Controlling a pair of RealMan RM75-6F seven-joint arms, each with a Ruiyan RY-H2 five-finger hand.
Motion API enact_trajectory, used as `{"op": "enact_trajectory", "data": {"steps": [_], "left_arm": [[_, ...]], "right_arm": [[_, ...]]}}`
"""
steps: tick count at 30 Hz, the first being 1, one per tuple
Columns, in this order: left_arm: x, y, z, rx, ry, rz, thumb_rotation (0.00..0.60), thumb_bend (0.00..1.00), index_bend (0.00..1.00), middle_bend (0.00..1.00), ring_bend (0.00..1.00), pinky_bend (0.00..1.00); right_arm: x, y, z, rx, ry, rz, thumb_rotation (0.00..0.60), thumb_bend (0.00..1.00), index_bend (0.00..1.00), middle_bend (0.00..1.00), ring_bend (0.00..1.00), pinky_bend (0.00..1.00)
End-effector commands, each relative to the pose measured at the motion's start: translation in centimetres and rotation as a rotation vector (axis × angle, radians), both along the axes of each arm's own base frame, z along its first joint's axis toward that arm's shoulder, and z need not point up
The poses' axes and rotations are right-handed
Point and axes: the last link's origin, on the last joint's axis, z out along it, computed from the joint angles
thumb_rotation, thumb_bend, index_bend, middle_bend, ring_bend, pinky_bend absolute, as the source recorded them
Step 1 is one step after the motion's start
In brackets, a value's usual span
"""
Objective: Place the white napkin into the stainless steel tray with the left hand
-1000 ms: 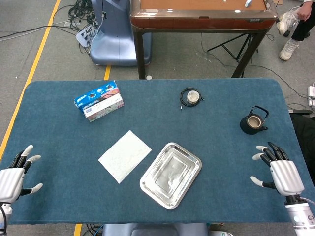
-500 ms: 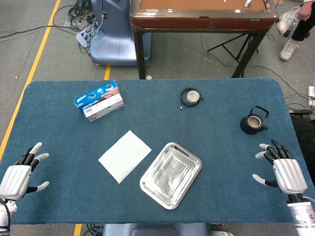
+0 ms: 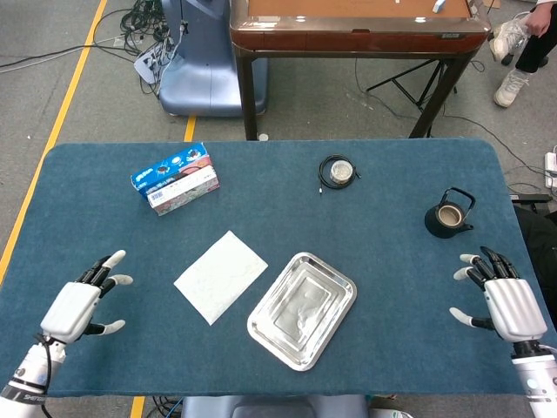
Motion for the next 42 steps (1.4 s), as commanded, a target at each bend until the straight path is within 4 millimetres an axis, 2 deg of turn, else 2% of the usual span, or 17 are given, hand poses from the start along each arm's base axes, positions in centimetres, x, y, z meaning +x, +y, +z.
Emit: {"op": "enact_trajectory", "data": {"steps": [1,8,12,19,26,42], "left_arm": [[0.6,0.9,-1.4,-0.032,-0.014,-0.035,0.6,0.01,0.34,0.03,0.0,0.18],[1.7,2.5,-4.0,-0.086,-0.033,-0.099,0.6,0.01,0.37,0.02,0.0,0.17],[2.4,3.0,-5.1,-0.103,-0.042,-0.115,0.6,0.09,0.38,0.02,0.0,0.17],[3.2,3.5,-6.9,-0.122,-0.036,-0.131,0.6,0.1,0.4,0.02,0.0,0.17],[3.6,4.1,-8.4,-0.141,-0.031,-0.137,0.6,0.26,0.42,0.02,0.0,0.17],[2.9,4.7,-10.2,-0.143,0.018,-0.134,0.6,0.27,0.39,0.01,0.0,0.17]], "right_arm": [[0.0,0.0,0.4,-0.002,0.0,-0.002,0.6,0.04,0.41,0.24,0.08,0.12],[0.0,0.1,1.1,-0.021,-0.009,-0.004,0.6,0.04,0.41,0.24,0.08,0.12],[-0.1,0.0,1.5,-0.036,-0.014,-0.008,0.6,0.04,0.41,0.24,0.08,0.12],[-0.1,0.0,2.1,-0.058,-0.024,-0.01,0.6,0.04,0.41,0.24,0.08,0.12],[-0.2,0.0,2.4,-0.065,-0.031,-0.012,0.6,0.04,0.41,0.25,0.08,0.12],[-0.3,-0.1,2.5,-0.065,-0.037,-0.018,0.6,0.04,0.41,0.25,0.08,0.12]]}}
